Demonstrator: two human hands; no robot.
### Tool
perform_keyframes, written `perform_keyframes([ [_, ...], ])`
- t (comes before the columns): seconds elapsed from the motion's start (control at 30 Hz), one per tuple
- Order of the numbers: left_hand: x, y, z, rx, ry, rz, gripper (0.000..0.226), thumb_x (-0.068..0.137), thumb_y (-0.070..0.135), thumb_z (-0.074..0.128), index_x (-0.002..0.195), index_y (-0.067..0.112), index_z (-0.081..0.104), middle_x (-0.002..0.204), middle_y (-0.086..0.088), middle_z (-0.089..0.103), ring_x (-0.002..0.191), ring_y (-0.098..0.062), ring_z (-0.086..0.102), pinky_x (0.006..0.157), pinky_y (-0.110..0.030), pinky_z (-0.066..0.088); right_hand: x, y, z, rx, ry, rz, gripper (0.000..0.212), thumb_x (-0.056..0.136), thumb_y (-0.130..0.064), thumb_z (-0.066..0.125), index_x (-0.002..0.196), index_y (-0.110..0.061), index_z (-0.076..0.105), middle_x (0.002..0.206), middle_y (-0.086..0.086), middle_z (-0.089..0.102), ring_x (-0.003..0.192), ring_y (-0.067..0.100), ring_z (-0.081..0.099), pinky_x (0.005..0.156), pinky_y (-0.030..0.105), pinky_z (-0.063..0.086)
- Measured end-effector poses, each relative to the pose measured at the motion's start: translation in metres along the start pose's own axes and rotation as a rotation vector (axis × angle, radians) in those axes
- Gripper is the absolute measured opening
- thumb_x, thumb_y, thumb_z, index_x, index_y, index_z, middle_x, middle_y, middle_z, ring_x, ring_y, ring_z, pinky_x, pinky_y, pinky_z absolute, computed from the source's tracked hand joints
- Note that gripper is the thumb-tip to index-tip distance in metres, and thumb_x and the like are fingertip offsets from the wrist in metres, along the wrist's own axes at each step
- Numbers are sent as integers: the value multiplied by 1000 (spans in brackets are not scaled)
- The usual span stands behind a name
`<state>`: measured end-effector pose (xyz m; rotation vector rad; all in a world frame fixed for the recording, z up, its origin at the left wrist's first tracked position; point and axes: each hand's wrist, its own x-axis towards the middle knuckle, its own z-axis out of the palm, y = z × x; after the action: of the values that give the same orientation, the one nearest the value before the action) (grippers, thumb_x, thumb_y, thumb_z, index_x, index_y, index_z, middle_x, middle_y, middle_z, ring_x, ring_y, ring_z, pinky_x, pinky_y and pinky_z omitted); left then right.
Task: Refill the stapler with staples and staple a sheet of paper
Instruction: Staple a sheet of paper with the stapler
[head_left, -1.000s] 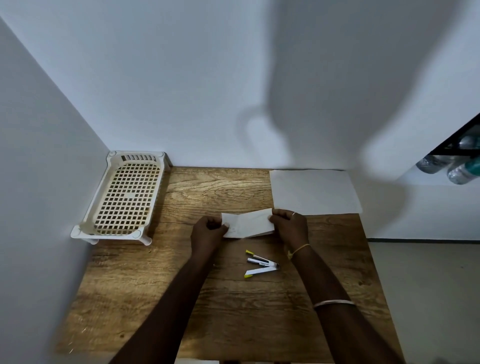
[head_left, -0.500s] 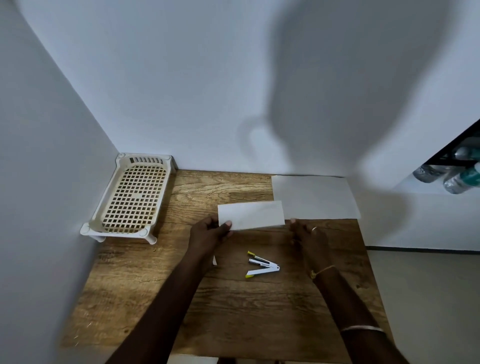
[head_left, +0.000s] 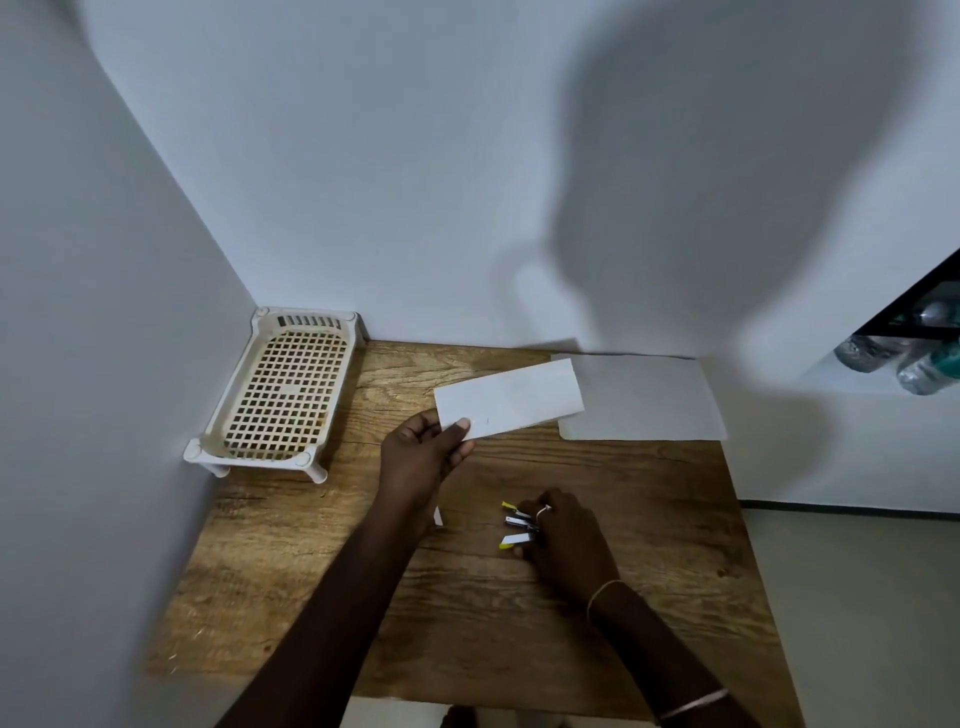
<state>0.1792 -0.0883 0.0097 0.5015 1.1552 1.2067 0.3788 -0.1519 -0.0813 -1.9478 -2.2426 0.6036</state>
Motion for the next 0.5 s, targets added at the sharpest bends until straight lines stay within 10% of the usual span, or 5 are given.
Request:
perform_keyframes([
  [0.33,-24,14,8,0,7,56,23,87,2,76,109,5,72,103,-11,80,97,-21,77,74,-23,61,-5,-33,-31,1083,46,184,13,95,-10,68,103,-19,72,87,-3,76,67,0,62,63,25,49],
  [0.5,-27,19,10,-7,26,66,24,87,2,76,110,3,72,102,-12,79,99,-24,77,76,-25,61,-6,-52,-57,1284,77,188,15,94,0,64,106,-5,72,89,4,77,82,11,69,66,24,53],
])
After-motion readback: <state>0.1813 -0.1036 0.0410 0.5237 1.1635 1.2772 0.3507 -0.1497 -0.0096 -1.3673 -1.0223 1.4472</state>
